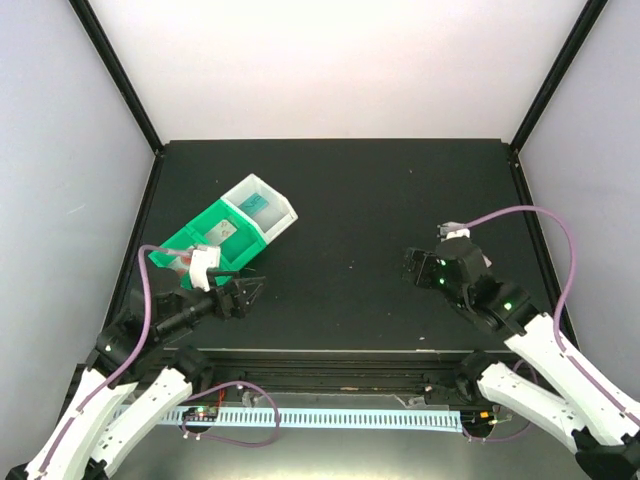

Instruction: Take the credit cards out of the card holder

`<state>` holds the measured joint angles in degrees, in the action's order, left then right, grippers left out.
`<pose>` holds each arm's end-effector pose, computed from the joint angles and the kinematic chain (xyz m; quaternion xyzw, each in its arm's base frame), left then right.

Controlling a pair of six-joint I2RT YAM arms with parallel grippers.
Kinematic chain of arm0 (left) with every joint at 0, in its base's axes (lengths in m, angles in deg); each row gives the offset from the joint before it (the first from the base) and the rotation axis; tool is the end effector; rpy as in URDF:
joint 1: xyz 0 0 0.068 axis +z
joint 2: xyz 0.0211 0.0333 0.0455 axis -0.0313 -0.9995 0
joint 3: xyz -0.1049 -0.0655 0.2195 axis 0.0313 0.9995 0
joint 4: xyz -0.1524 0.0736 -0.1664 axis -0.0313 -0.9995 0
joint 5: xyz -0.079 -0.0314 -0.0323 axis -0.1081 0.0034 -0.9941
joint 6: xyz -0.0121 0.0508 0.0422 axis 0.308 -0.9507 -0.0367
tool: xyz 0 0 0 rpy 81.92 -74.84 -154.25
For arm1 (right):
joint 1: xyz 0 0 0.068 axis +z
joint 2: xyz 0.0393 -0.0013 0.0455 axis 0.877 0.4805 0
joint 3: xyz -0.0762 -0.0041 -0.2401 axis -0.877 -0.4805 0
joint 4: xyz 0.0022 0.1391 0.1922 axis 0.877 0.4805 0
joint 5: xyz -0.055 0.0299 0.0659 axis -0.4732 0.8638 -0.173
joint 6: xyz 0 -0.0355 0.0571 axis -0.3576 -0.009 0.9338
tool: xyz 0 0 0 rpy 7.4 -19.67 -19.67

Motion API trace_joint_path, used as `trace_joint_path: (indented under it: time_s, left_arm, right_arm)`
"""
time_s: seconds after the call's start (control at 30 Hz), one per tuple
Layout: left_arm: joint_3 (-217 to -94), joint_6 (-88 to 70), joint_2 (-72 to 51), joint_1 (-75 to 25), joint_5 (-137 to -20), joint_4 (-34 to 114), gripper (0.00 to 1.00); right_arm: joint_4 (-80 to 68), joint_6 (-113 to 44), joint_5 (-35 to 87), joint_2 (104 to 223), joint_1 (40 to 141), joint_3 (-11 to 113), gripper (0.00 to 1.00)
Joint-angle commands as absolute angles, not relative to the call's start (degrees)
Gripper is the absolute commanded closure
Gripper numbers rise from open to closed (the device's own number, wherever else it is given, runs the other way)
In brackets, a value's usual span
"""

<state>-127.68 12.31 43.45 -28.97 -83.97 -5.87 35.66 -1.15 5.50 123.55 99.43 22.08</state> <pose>0.0714 -0.0572 0.2977 0.0510 0.8191 -0.3820 0.4248 0.1264 0.0838 0.2777 0.0658 0.8888 0.2001 0.4070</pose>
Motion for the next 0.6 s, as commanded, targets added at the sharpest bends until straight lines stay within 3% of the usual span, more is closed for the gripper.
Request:
trace_joint_path:
  time_s: [0.0, 0.27, 0.57]
  left_arm:
    - [-127.43, 11.65, 41.98, -28.6, -85.95, -6.77, 0.01]
    - [-124.3, 6.32, 42.76, -28.54, -88.92, -5.29, 0.01]
    - [-124.82, 1.48, 43.88, -28.6, -89.75, -3.27, 0.01]
  right_arm:
    - [39.05, -4.59, -6.43, 127.77, 98.86, 22.21, 0.1]
    - [37.12, -8.37, -15.53, 136.28, 94.9, 22.99, 0.35]
    - [28.16, -12.95, -11.43, 147.68, 81.99, 22.98, 0.46]
